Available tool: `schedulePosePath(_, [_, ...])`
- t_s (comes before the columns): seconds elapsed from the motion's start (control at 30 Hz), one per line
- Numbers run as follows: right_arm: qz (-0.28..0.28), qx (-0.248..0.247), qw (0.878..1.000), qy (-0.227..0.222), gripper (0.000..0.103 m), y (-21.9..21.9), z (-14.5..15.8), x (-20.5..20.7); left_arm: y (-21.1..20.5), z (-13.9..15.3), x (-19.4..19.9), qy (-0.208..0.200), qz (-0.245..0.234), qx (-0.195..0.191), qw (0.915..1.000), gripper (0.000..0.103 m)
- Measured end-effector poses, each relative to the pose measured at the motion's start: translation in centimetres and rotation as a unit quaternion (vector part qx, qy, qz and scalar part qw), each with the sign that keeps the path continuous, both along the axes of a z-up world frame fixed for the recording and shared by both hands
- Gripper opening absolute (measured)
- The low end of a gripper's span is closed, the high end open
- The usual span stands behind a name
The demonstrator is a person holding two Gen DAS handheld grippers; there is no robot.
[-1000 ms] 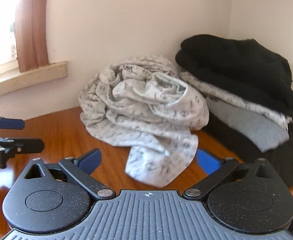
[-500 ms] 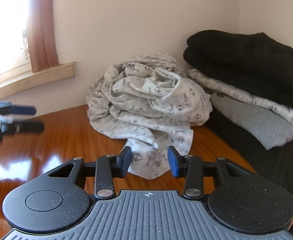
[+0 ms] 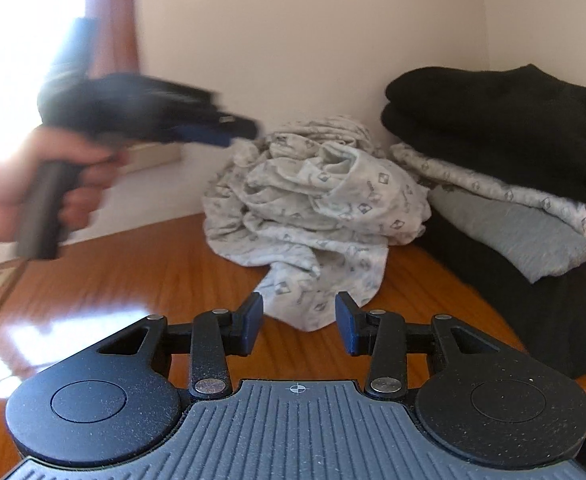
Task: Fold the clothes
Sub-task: 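Reach the left tool into the patterned cloth pile and grasp an edge, then pull the grasped cloth edge away from the pile with the left tool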
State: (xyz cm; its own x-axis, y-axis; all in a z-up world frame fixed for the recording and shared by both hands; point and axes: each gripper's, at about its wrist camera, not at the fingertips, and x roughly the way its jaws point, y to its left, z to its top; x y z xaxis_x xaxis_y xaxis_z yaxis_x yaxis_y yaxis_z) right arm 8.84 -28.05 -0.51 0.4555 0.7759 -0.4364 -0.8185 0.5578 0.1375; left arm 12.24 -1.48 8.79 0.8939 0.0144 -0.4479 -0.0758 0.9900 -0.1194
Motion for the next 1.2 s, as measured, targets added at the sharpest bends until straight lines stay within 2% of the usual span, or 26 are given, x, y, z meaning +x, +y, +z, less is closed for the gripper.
schedulePosePath(0.1, [0.017, 0.004, 1.0, -0.002, 0.042, -0.3, -0.1, -0.5, -0.9, 0.0, 2.4, 0.008, 0.017, 0.044, 0.9989, 0.065])
schedulePosePath(0.17, [0.023, 0.002, 1.0, -0.011, 0.042, -0.6, -0.1, -0.8, -1.1, -0.4, 3.8, 0.019, 0.026, 0.063, 0.9975, 0.066])
schedulePosePath(0.3, [0.035, 0.0, 0.999, -0.019, 0.043, -1.2, -0.3, -1.2, -1.0, -1.7, 5.8, 0.052, 0.035, 0.078, 0.995, 0.064])
schedulePosePath(0.37, [0.036, 0.003, 0.999, -0.017, 0.043, -1.5, -0.4, -1.0, -1.1, -2.3, 6.2, 0.059, 0.038, 0.087, 0.9937, 0.052])
schedulePosePath(0.4, [0.035, 0.004, 0.999, -0.016, 0.043, -1.6, -0.4, -0.9, -1.1, -2.4, 6.3, 0.059, 0.039, 0.09, 0.9934, 0.034])
schedulePosePath(0.43, [0.033, 0.004, 0.999, -0.015, 0.043, -1.7, -0.5, -0.7, -1.2, -2.5, 6.3, 0.058, 0.043, 0.092, 0.9931, 0.023])
schedulePosePath(0.53, [0.027, 0.003, 1.0, -0.012, 0.043, -1.9, -0.7, -0.5, -1.4, -2.2, 5.8, 0.046, 0.049, 0.094, 0.9933, 0.013])
schedulePosePath(0.63, [0.017, -0.001, 1.0, -0.012, 0.043, -2.0, -0.8, -0.2, -1.7, -1.3, 4.5, 0.027, 0.046, 0.096, 0.9939, 0.011])
schedulePosePath(0.77, [0.004, 0.001, 1.0, -0.002, 0.043, -1.7, -0.6, 0.1, -1.8, 0.6, 0.7, 0.01, 0.029, 0.086, 0.9958, 0.01])
schedulePosePath(0.93, [-0.001, 0.022, 1.0, 0.015, 0.043, -1.1, 0.5, -0.4, -2.0, 2.4, -6.1, -0.014, 0.019, 0.07, 0.9973, 0.01])
schedulePosePath(1.2, [0.015, 0.031, 0.999, 0.014, 0.043, 1.0, 1.6, -2.1, -0.5, 1.1, -19.3, -0.036, 0.034, 0.027, 0.9984, 0.01])
